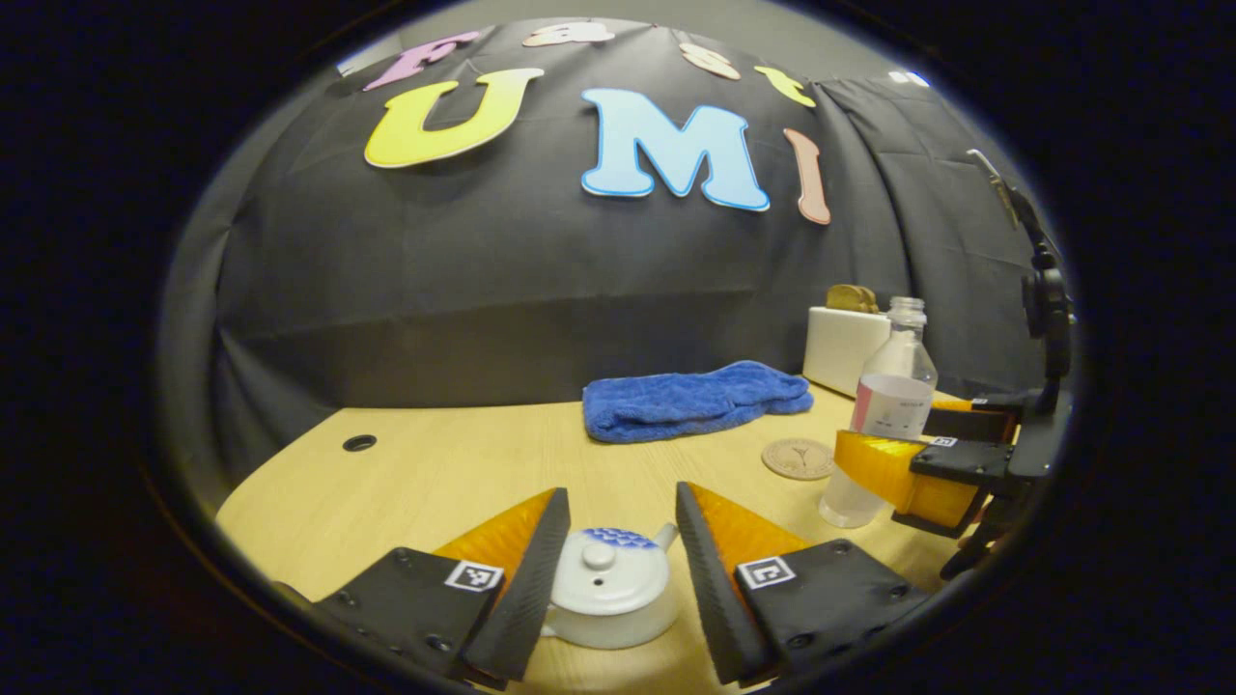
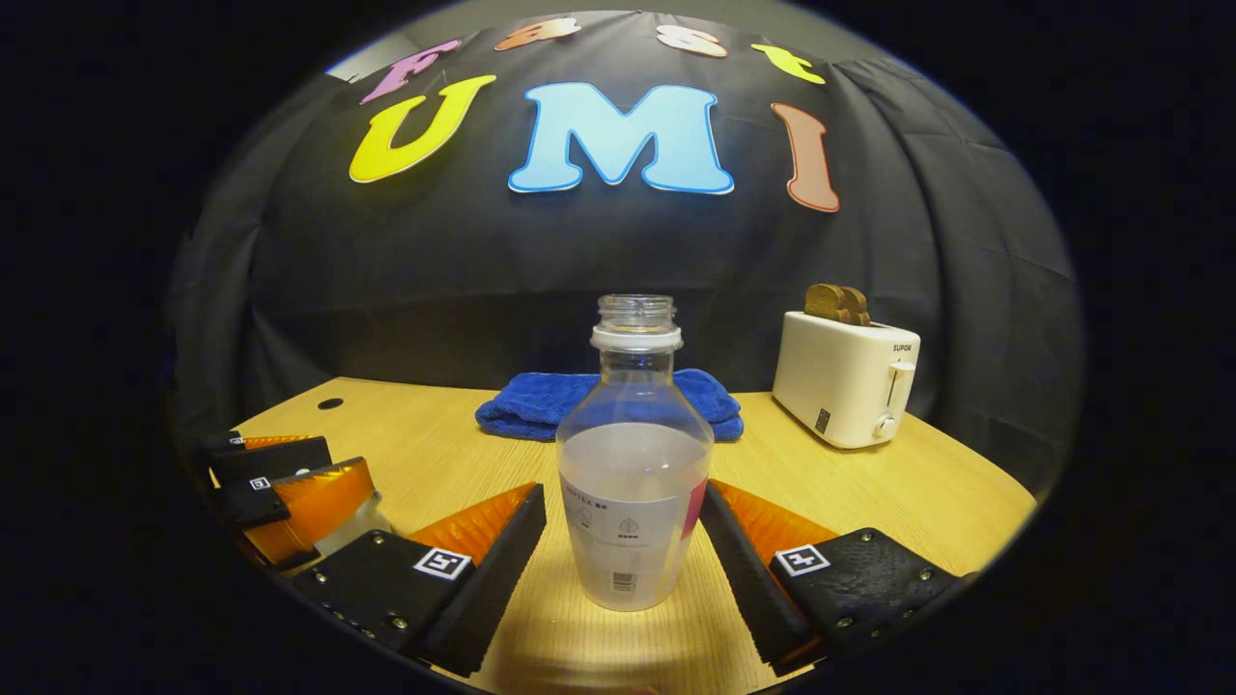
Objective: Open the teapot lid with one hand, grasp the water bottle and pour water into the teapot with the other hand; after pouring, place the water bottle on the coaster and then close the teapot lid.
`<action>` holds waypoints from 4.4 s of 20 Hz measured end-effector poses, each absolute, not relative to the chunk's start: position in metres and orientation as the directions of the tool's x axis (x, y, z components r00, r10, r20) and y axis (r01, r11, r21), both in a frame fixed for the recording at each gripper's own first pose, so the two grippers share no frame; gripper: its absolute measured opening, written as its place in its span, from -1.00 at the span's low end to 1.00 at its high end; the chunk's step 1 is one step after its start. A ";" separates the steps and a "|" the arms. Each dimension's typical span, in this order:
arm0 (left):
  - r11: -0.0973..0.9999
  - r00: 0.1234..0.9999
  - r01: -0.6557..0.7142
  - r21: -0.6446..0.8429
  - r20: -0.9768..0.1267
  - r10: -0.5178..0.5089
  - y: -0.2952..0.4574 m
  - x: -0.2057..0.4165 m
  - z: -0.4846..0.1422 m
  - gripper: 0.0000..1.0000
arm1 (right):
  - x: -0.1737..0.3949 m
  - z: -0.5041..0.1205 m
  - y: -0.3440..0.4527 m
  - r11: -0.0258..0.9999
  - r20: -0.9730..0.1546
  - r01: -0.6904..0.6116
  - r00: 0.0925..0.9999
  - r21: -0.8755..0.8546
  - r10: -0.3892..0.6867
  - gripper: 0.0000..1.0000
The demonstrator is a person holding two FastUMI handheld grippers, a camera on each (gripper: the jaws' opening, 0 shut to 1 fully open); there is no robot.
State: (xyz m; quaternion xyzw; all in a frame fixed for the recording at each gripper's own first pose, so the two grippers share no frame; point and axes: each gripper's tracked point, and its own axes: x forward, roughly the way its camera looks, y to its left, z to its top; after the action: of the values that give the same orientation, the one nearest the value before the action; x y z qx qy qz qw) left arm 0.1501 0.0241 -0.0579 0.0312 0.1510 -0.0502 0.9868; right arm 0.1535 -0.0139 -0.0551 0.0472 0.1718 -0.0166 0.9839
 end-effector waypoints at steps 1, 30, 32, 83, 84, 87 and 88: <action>0.993 0.950 0.108 0.044 -0.299 -0.090 0.025 0.151 -0.057 0.46 | 0.154 -0.056 -0.015 0.995 -0.344 0.050 0.939 0.086 -0.017 0.97; 0.998 0.961 0.065 0.008 -0.269 -0.061 0.040 0.146 -0.055 -0.75 | 0.155 -0.073 -0.006 0.997 -0.386 0.018 0.923 0.070 0.011 0.47; 0.998 0.963 0.066 -0.002 -0.260 -0.064 0.040 0.147 -0.052 -0.70 | 0.155 -0.072 -0.006 0.998 -0.382 0.016 0.924 0.063 0.009 0.48; 0.984 0.990 -0.073 -0.163 -0.132 0.052 0.167 0.143 -0.013 -0.70 | 0.151 -0.023 0.035 0.281 -0.195 -0.164 0.977 -0.946 -0.086 0.46; 0.982 0.990 -0.075 -0.171 -0.130 0.053 0.169 0.142 -0.015 -0.70 | 0.155 -0.024 0.035 0.263 -0.197 -0.169 0.977 -0.950 -0.086 0.46; 0.975 0.989 -0.084 -0.204 -0.138 0.056 0.172 0.143 -0.020 -0.70 | 0.169 -0.024 0.034 0.211 -0.211 -0.189 0.974 -0.959 -0.085 0.46; 0.974 0.988 -0.088 -0.209 -0.142 0.059 0.173 0.143 -0.020 -0.76 | 0.171 -0.023 0.035 0.186 -0.210 -0.192 0.974 -0.964 -0.082 0.46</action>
State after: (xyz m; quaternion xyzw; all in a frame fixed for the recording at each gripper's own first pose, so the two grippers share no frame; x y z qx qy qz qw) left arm 0.1432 0.1732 -0.0203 -0.1077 0.0677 0.0370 0.9912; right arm 0.1708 0.0350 -0.0232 -0.6370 0.1077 0.0359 0.7624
